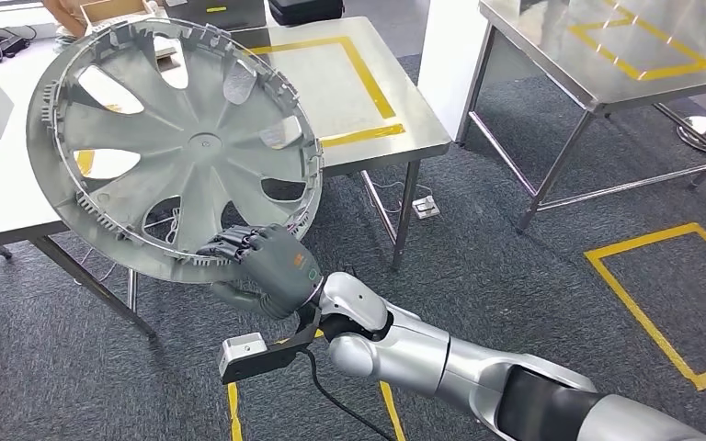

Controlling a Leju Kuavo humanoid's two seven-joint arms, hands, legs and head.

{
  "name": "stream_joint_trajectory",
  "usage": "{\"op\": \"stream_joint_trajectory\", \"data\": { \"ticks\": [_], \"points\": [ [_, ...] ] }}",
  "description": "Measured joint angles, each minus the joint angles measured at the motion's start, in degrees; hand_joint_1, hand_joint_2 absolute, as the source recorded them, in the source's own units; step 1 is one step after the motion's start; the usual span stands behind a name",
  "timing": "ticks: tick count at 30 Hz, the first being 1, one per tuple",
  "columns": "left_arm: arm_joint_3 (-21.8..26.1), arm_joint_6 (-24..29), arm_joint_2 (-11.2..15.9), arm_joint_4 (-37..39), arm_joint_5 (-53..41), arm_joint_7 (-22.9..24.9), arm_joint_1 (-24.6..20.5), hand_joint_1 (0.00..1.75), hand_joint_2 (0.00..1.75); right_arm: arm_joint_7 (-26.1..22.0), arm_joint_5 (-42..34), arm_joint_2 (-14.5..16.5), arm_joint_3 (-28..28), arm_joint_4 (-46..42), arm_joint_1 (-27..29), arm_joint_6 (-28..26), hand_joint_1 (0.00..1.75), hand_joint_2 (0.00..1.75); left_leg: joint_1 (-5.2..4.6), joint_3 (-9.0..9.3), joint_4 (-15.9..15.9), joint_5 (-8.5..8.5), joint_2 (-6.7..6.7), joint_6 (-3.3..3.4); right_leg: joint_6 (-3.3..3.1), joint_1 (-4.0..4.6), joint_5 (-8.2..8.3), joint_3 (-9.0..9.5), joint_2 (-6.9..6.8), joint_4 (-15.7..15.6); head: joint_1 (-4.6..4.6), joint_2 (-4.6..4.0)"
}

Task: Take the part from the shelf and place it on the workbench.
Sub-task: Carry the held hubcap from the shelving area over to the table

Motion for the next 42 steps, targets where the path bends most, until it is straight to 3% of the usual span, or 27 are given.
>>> {"op": "stream_joint_trajectory", "data": {
  "ticks": [3, 5, 8, 10, 11, 13, 14, 16, 19, 21, 24, 25, 26, 27, 28, 30, 31, 35, 37, 40, 41, 42],
  "points": [
    [0.0, 0.0, 0.0, 0.0, 0.0, 0.0, 0.1, 0.0, 1.75, 0.1, 0.0, 0.1, 0.0, 0.0, 0.2, 0.0, 1.75, 1.75, -0.03, 0.14, 0.5, -0.41, -0.03, -1.14, -1.58, 0.18, -0.25, 0.77, 0.04, -0.7, 0.01, 0.0],
    [0.0, 0.0, 0.1, 0.0, 0.0, 0.0, 0.1, 0.0, 1.75, 0.2, -0.1, 0.2, 0.0, 0.0, 0.2, 0.0, 1.75, 1.75, 0.07, -0.66, 2.5, -1.16, 0.14, -1.67, -2.35, 0.05, -0.48, 1.57, 0.01, -0.8, -0.14, 0.0],
    [0.0, 0.0, 0.1, 0.0, 0.0, -0.1, 0.1, 0.0, 1.75, 0.0, 0.0, 0.3, 0.0, 0.0, 0.2, 0.0, 1.75, 1.75, 0.15, -6.34, 11.9, -4.51, 0.36, -2.23, -3.07, 0.06, -1.2, 2.49, -0.03, -0.9, -0.41, 0.0],
    [0.0, 0.0, 0.0, 0.0, 0.0, 0.0, 0.3, 0.0, 1.75, 0.1, 0.0, 0.3, 0.0, 0.0, 0.3, -0.1, 1.75, 1.75, 0.15, -9.55, 15.8, -4.85, 0.38, -2.3, -3.17, 0.15, -1.9, 3.27, 0.04, -0.9, -0.4, 0.0],
    [0.0, 0.0, 0.0, 0.0, 0.0, 0.0, 0.4, 0.0, 1.75, 0.1, -0.1, 0.3, 0.0, 0.0, 0.4, -0.1, 1.75, 1.75, 0.14, -9.72, 14.8, -3.41, 0.38, -2.17, -3.13, 0.17, -2.3, 3.79, 0.08, -0.9, -0.41, 0.0],
    [0.0, 0.0, 0.1, 0.0, 0.0, 0.0, 0.4, 0.0, 1.75, 0.2, -0.1, 0.3, 0.0, 0.0, 0.5, 0.0, 1.75, 1.75, 0.06, -7.54, 7.8, 1.62, 0.47, -1.64, -2.91, 0.16, -3.19, 4.95, 0.11, -0.9, -0.42, 0.0],
    [0.0, 0.0, 0.1, 0.0, 0.0, 0.0, 0.4, 0.0, 1.75, 0.2, -0.1, 0.3, 0.0, 0.0, 0.5, -0.1, 1.75, 1.75, -0.12, -6.31, 4.3, 2.95, 0.55, -1.33, -2.71, 0.19, -3.58, 5.41, 0.12, -0.9, -0.49, 0.0],
    [0.0, -0.1, 0.1, 0.0, -0.1, 0.1, 0.3, 0.0, 1.75, 0.1, 0.0, 0.3, 0.0, 0.0, 0.4, -0.1, 1.75, 1.75, -0.48, -4.84, 0.7, 3.56, 0.68, -0.68, -2.08, 0.26, -4.12, 5.85, 0.12, -0.9, -0.63, 0.0],
    [0.0, -0.1, 0.0, 0.0, -0.3, 0.2, 0.4, 0.0, 1.75, 0.1, -0.1, 0.3, 0.0, 0.0, 0.5, -0.1, 1.75, 1.75, -0.37, -3.79, 0.2, 3.33, 0.55, 0.35, -1.06, 0.41, -4.31, 6.07, 0.08, 0.0, -0.51, 0.0],
    [0.0, -0.1, 0.0, 0.0, -0.4, 0.2, 0.4, 0.0, 1.75, 0.2, -0.1, 0.3, 0.0, 0.0, 0.4, -0.1, 1.75, 1.75, -0.13, -2.98, 0.0, 3.03, 0.43, 1.04, -0.62, 0.34, -5.32, 4.03, 0.05, 3.8, -0.32, 0.0],
    [0.0, -0.1, 0.0, 0.0, -0.4, 0.2, 0.3, 0.0, 1.75, 0.0, 0.0, 0.3, 0.0, 0.0, 0.5, -0.1, 1.75, 1.75, -0.15, -2.35, -0.1, 2.2, 0.38, 1.51, 0.05, 0.27, -8.83, -2.48, 0.07, 13.4, -0.17, 0.0],
    [0.0, -0.1, 0.0, 0.0, -0.4, 0.2, 0.3, 0.0, 1.75, 0.1, 0.0, 0.3, 0.0, 0.0, 0.6, -0.1, 1.75, 1.75, -0.17, -1.99, -0.1, 1.84, 0.34, 1.5, 0.15, 0.27, -8.91, -3.95, 0.07, 14.7, -0.16, 0.0],
    [0.0, -0.2, 0.0, 0.0, -0.4, 0.2, 0.4, 0.0, 1.75, 0.1, 0.0, 0.3, 0.0, 0.1, 0.7, -0.1, 1.75, 1.75, -0.18, -1.52, 0.0, 1.45, 0.29, 1.44, 0.11, 0.27, -7.77, -4.49, 0.06, 14.0, -0.14, 0.0],
    [0.0, -0.2, -0.1, 0.0, -0.4, 0.2, 0.5, 0.0, 1.75, 0.2, -0.1, 0.3, 0.0, 0.1, 0.7, -0.1, 1.75, 1.75, -0.17, -0.97, 0.0, 1.02, 0.24, 1.33, -0.04, 0.27, -5.44, -4.03, 0.06, 11.4, -0.12, 0.0],
    [0.0, -0.2, -0.1, 0.0, -0.4, 0.2, 0.5, 0.0, 1.75, 0.2, -0.1, 0.3, 0.0, 0.1, 0.8, -0.1, 1.75, 1.75, -0.17, -0.44, 0.0, 0.58, 0.2, 1.17, -0.25, 0.28, -2.5, -2.85, 0.05, 7.4, -0.09, 0.0],
    [0.0, -0.2, -0.2, 0.0, -0.4, 0.1, 0.4, 0.0, 1.75, 0.1, -0.1, 0.3, 0.0, 0.1, 0.7, -0.1, 1.75, 1.75, -0.26, 0.23, 0.1, -0.17, 0.14, 0.64, -0.74, 0.5, 0.38, -0.74, 0.03, 0.9, -0.26, 0.0],
    [0.0, -0.2, -0.2, 0.0, -0.4, 0.1, 0.4, 0.0, 1.75, 0.1, 0.0, 0.3, -0.1, 0.0, 0.7, -0.2, 1.75, 1.75, -0.3, 0.35, 0.0, -0.43, 0.14, 0.29, -1.03, 0.65, 0.69, -0.18, 0.03, -0.7, -0.35, 0.0],
    [0.0, -0.4, -0.2, 0.0, -0.5, 0.2, 0.4, 0.0, 1.75, 0.4, -0.1, 0.2, -0.2, 0.0, 0.7, -0.2, 1.75, 1.75, -0.29, 0.57, 1.4, -0.98, 0.24, -1.15, -2.42, 0.54, 0.17, 1.38, 0.16, -1.7, -0.52, 0.0],
    [0.0, -0.4, -0.2, 0.0, -0.6, 0.2, 0.3, 0.0, 1.75, 0.4, -0.1, 0.2, -0.3, 0.0, 0.8, -0.2, 1.75, 1.75, -0.14, -2.01, 6.0, -2.5, 0.4, -1.8, -2.94, 0.38, -0.22, 2.29, 0.14, -1.9, -0.7, 0.0],
    [0.0, -0.5, -0.2, 0.0, -0.6, 0.2, 0.4, 0.0, 1.75, 0.3, 0.0, 0.2, -0.4, 0.0, 0.8, -0.3, 1.75, 1.75, 0.05, -8.18, 14.9, -5.41, 0.47, -2.24, -3.18, 0.35, -1.29, 3.38, 0.17, -1.8, -0.83, 0.0],
    [0.0, -0.5, -0.2, 0.0, -0.6, 0.3, 0.5, 0.0, 1.75, 0.3, 0.0, 0.2, -0.4, 0.0, 0.9, -0.3, 1.75, 1.75, 0.1, -9.04, 15.2, -4.94, 0.49, -2.28, -3.12, 0.34, -1.73, 3.95, 0.21, -1.8, -0.84, 0.0],
    [0.0, -0.5, -0.2, 0.0, -0.7, 0.3, 0.6, 0.0, 1.75, 0.4, 0.0, 0.2, -0.4, 0.0, 1.0, -0.2, 1.75, 1.75, 0.14, -8.9, 13.5, -3.34, 0.5, -2.32, -3.02, 0.31, -2.22, 4.6, 0.24, -1.8, -0.84, 0.0]
  ]
}}
